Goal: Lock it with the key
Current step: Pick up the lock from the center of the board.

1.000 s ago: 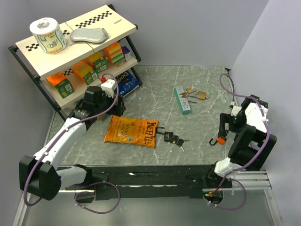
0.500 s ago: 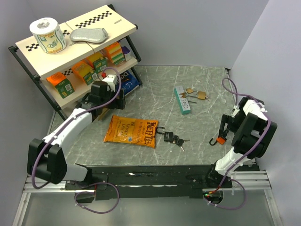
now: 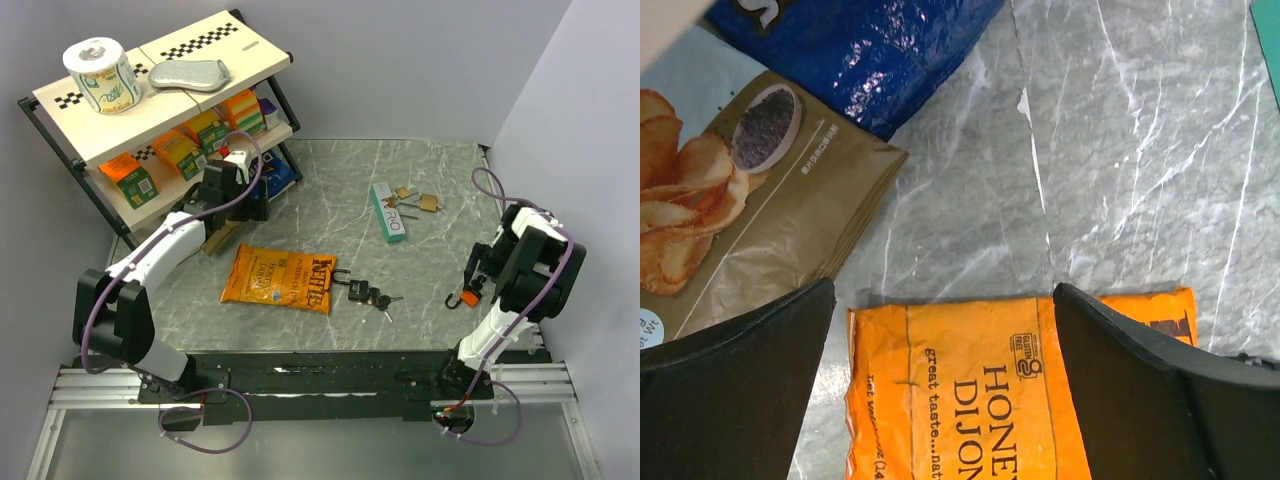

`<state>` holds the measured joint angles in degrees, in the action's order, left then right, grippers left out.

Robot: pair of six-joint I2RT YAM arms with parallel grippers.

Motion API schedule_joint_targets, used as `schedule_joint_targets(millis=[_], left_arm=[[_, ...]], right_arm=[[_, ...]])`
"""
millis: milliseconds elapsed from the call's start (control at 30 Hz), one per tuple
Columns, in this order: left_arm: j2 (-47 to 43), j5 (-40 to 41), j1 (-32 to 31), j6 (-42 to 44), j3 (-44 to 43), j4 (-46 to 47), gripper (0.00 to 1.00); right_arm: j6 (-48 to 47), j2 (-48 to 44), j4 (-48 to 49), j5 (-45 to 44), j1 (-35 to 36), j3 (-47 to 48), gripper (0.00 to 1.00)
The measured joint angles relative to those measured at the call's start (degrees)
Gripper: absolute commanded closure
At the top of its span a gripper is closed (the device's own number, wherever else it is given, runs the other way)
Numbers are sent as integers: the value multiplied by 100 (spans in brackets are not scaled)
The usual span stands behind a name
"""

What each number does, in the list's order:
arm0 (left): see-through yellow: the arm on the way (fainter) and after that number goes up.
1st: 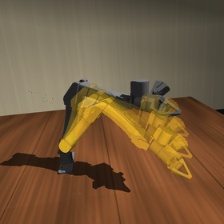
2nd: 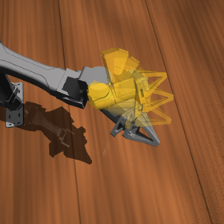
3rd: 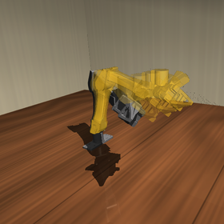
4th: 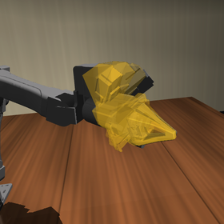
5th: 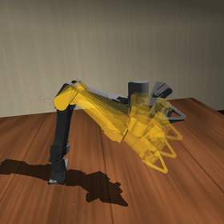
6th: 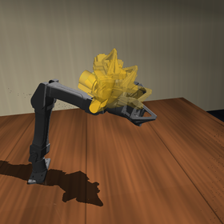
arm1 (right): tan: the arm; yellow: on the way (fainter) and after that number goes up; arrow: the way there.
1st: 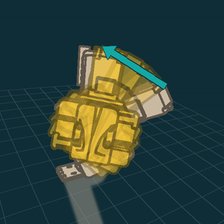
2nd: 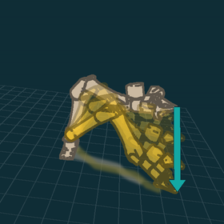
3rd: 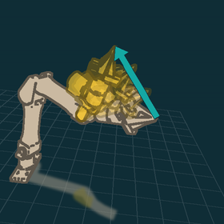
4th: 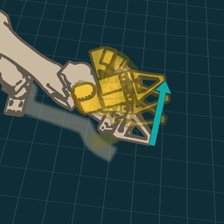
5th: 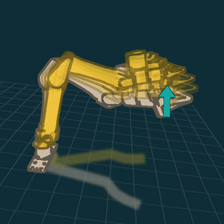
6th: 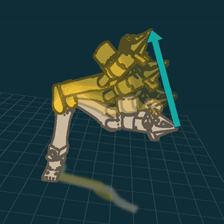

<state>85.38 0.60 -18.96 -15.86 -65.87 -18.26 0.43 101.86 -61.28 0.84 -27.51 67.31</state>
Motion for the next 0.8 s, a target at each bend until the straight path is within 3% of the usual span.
schedule_joint_targets(millis=[300,567,733,800], left_arm=[[83,98,0,-166,-155,-59,4],[280,352,0,-407,-247,-273,4],[365,481,0,-503,-339,-400,4],[365,498,0,-505,-365,-409,4]], right_arm=[[219,538,72,26,59,308,21],[426,756,66,13,546,319,27],[533,879,66,-26,662,319,35],[595,901,59,-4,656,319,43]])
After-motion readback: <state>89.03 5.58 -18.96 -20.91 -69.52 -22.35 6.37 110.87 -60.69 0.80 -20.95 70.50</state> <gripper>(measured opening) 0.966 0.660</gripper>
